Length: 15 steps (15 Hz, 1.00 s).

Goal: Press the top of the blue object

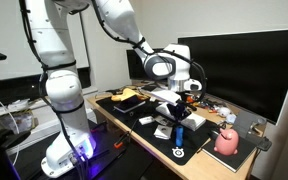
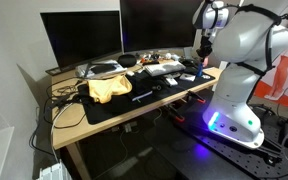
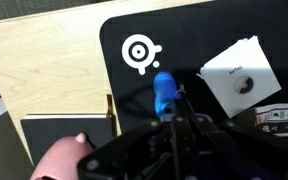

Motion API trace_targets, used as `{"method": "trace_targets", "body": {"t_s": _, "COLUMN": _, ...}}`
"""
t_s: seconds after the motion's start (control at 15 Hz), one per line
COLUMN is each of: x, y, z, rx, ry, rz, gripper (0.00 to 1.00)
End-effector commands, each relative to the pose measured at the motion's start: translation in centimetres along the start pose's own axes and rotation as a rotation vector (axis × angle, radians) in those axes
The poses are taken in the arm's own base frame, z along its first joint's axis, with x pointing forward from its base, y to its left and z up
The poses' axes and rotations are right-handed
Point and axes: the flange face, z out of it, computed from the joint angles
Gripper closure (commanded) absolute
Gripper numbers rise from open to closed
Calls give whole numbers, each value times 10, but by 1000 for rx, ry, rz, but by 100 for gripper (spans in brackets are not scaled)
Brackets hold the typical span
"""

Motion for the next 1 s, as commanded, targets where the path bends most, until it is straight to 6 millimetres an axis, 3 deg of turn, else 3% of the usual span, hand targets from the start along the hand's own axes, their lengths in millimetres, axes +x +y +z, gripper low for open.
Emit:
{"method": "trace_targets", "body": {"t_s": 0.0, "x": 1, "y": 0, "z": 1, "rx": 8, "ry": -7, "rz": 15, "gripper": 100}}
{"method": "trace_targets", "body": {"t_s": 0.93, "x": 9, "y": 2, "z": 5, "rx": 15, "ry": -35, "rz": 29, "gripper": 100}}
